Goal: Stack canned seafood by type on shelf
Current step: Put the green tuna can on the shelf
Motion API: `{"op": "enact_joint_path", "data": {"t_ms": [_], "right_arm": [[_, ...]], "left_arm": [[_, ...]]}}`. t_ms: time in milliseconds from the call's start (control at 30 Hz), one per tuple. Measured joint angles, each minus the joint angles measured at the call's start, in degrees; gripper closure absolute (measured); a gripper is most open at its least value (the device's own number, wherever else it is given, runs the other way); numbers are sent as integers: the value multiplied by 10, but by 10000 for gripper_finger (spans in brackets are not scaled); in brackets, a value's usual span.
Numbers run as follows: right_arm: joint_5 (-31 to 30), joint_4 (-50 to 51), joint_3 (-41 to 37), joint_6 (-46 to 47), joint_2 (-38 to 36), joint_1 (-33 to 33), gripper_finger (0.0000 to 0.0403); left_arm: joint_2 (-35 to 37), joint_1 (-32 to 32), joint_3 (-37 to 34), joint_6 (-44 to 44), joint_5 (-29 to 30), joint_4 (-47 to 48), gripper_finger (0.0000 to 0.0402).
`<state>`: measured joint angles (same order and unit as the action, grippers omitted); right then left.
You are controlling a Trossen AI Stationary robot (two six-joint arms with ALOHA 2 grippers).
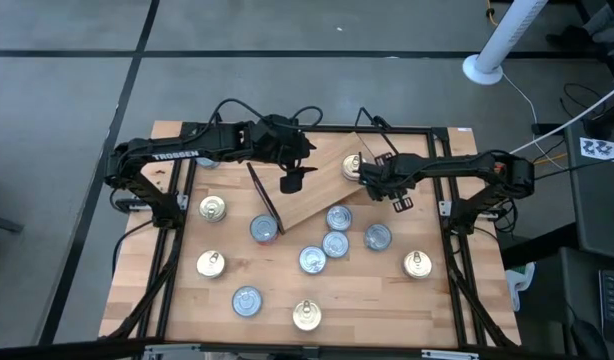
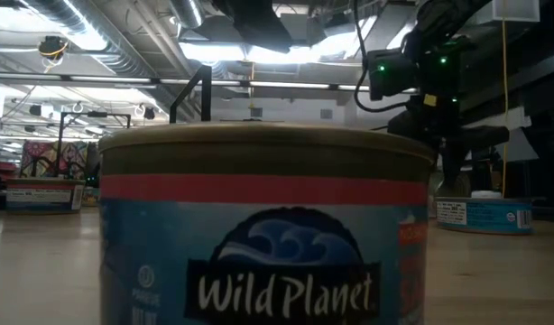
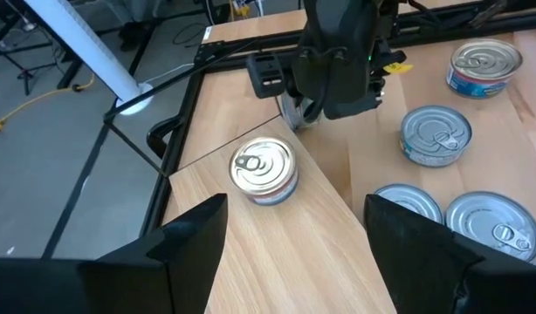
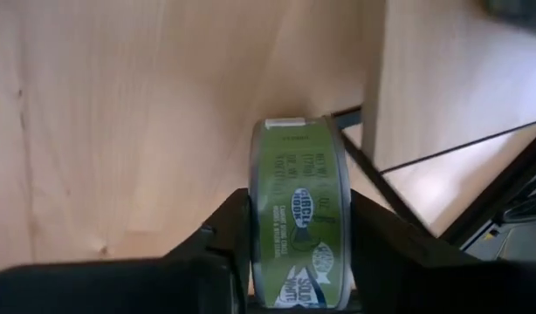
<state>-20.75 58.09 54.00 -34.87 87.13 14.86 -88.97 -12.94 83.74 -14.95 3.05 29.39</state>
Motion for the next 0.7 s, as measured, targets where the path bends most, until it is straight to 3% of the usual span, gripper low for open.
{"op": "enact_joint_path", "data": {"t_ms": [400,700], "right_arm": [[61,105,77,97,0,-87,260],[62,73,159,113,0,-181,264]], "left_arm": [[3,13,0,-16,0,1,137],[38,36,0,-30,2,3,137]]}}
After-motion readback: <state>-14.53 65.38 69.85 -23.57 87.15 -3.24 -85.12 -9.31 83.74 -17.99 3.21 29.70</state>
